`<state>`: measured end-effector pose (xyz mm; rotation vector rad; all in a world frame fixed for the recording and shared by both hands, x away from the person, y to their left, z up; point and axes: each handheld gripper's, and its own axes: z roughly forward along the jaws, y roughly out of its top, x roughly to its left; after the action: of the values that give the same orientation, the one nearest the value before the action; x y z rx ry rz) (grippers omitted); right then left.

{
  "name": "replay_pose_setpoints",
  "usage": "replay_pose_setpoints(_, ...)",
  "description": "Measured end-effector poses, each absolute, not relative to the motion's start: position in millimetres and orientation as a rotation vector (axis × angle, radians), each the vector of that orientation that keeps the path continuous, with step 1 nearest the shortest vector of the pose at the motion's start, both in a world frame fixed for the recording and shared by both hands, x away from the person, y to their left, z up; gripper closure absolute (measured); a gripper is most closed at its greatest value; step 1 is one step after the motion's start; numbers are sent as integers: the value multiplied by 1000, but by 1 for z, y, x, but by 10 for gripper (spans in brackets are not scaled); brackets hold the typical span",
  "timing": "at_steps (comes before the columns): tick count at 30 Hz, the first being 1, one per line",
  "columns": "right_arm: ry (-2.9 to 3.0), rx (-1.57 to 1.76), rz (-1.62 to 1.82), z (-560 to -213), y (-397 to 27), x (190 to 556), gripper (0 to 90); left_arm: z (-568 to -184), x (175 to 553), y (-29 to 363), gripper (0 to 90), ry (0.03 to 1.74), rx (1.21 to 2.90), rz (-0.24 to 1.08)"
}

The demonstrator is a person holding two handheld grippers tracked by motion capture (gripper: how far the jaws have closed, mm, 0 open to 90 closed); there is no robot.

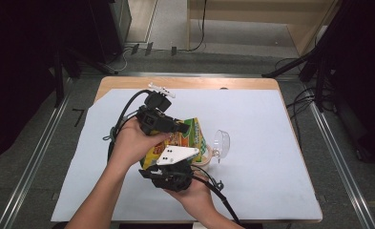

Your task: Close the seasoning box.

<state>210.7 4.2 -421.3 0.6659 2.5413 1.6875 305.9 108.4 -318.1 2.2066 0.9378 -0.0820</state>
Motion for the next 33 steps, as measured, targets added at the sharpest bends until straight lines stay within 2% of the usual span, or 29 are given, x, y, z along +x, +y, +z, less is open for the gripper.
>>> replay_pose_setpoints(33, 2536, 662, 1684, -421, 3, 212, 775, -318, 306, 107, 771, 933, 2207, -77)
